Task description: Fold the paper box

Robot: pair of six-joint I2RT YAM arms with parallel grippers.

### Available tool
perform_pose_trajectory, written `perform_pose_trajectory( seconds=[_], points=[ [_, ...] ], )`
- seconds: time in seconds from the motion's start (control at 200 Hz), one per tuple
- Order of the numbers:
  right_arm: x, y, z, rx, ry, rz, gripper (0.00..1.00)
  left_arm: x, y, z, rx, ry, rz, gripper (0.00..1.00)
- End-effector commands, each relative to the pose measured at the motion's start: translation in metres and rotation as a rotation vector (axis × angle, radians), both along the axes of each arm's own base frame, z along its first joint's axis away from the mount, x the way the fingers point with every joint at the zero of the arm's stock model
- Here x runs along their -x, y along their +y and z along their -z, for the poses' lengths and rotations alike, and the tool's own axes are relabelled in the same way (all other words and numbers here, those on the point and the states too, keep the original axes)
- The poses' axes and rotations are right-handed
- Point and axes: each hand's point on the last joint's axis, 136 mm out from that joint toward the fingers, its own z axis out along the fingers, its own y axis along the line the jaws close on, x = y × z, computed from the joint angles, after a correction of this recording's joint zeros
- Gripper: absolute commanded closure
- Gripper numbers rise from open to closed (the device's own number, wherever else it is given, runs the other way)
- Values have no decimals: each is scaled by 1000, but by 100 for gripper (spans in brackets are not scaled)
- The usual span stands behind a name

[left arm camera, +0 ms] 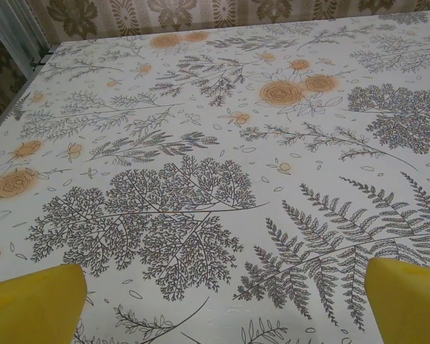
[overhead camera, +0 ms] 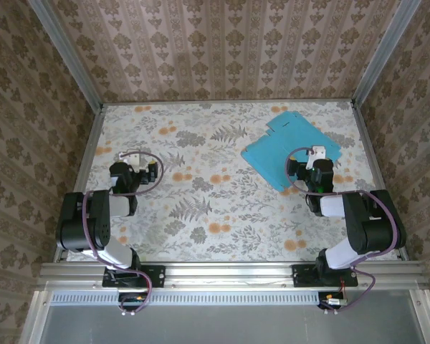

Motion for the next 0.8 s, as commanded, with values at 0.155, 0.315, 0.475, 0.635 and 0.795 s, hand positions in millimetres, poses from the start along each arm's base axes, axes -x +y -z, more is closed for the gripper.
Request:
perform_pose_trajectory(
  seconds=[0.155, 0.315, 0.475, 0.635, 0.795],
  points=[
    [-4, 2, -5, 11, -9, -8, 0, -4, 0, -11, -21, -43, 1, 0],
    [-4, 2, -5, 11, -10, -8, 0, -4, 0, -11, -20, -42, -2, 0],
    [-4, 2, -5, 11, -9, -8, 0, -4, 0, -11, -20, -42, -2, 0],
    [-4, 2, -5, 9, -11, -9, 0, -4, 1, -11, -21, -42, -6, 0],
    [-4, 2, -5, 9, -12, -8, 0, -4, 1, -11, -21, -43, -7, 0]
  ],
)
